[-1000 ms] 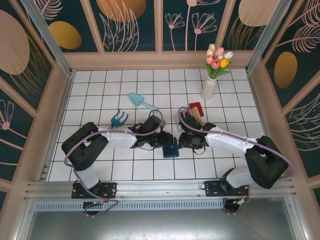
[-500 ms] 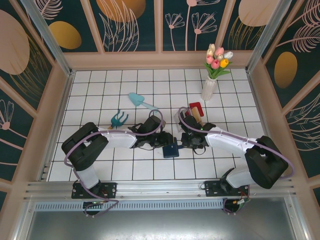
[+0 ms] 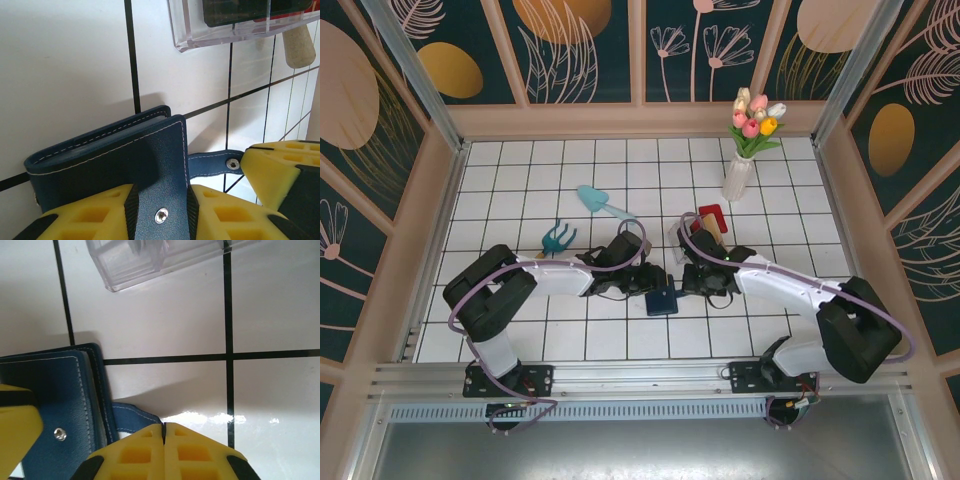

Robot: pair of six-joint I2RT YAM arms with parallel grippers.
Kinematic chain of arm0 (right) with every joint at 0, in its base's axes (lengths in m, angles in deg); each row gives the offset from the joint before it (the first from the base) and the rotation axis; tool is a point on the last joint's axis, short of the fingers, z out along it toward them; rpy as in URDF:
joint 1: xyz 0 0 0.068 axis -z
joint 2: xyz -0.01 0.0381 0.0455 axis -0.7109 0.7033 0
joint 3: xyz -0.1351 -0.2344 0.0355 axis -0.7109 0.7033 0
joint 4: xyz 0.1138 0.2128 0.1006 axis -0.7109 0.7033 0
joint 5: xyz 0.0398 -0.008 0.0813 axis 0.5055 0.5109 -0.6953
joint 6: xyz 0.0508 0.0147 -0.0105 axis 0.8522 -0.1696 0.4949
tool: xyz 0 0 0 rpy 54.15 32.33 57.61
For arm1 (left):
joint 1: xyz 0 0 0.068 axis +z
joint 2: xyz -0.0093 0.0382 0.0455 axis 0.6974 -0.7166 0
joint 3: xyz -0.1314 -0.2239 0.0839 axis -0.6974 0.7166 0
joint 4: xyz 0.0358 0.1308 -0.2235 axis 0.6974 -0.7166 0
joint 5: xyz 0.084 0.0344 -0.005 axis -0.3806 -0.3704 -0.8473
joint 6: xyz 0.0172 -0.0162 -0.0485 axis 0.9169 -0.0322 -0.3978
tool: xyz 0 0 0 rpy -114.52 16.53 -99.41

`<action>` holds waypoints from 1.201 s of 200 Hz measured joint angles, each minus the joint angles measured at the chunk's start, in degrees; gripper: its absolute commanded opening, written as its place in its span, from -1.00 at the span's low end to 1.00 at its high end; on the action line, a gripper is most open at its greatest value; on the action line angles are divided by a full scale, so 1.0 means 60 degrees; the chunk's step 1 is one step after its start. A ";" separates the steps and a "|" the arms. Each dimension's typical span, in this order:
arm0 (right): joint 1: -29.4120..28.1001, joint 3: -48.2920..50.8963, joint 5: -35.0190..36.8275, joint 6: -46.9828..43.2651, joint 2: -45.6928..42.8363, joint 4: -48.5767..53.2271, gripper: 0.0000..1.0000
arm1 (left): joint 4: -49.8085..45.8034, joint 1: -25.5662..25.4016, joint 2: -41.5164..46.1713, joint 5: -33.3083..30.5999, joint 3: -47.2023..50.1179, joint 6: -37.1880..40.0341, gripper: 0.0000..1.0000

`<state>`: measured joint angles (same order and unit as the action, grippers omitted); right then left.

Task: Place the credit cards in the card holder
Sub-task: Close the button on the card holder.

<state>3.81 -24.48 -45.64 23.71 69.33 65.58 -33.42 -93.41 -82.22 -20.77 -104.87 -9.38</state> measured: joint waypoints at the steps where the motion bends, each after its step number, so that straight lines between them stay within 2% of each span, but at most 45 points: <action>1: 0.0018 0.0004 -0.0018 -0.0004 -0.0015 -0.0004 -0.92 | 0.0004 0.0000 0.0000 0.0000 0.0000 0.0000 -0.30; 32: 0.0331 0.0120 -0.0444 -0.0164 -0.0266 -0.0091 -0.66 | 0.0000 0.0000 0.0000 -0.0004 0.0000 0.0000 -0.30; 67: 0.0412 0.0186 -0.0597 -0.0284 -0.0233 -0.0138 -0.64 | 0.0000 0.0000 0.0000 -0.0004 0.0000 0.0000 -0.30; 82: 0.0412 0.0211 -0.0641 -0.0353 -0.0138 -0.0149 -0.54 | 0.0000 0.0000 0.0000 -0.0004 0.0000 0.0000 -0.30; 97: 0.0412 0.0219 -0.0659 -0.0426 -0.0098 -0.0149 -0.56 | 0.0000 0.0000 0.0000 -0.0004 0.0000 0.0000 -0.30; 112: 0.0412 0.0219 -0.0663 -0.0452 -0.0098 -0.0175 -0.42 | 0.0000 0.0000 0.0000 -0.0004 0.0000 0.0000 -0.30; 131: 0.0412 0.0215 -0.0703 -0.0499 -0.0098 -0.0178 -0.38 | 0.0000 0.0000 0.0000 -0.0004 0.0000 0.0000 -0.30; 173: 0.0350 0.0138 -0.0812 -0.0619 -0.0175 -0.0193 -0.10 | 0.0000 0.0000 0.0000 -0.0007 0.0000 0.0000 -0.31; 220: 0.0124 0.0087 -0.1005 -0.0750 -0.0124 -0.0262 -0.04 | 0.0000 0.0000 0.0000 -0.0011 0.0000 0.0000 -0.31; 240: 0.0073 0.0011 -0.1005 -0.0750 -0.0022 -0.0270 -0.11 | 0.0000 0.0000 0.0000 -0.0011 0.0000 0.0000 -0.31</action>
<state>4.25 -24.41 -51.67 19.21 69.20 63.96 -33.42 -93.41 -82.22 -20.83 -104.87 -9.38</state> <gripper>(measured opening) 0.477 0.344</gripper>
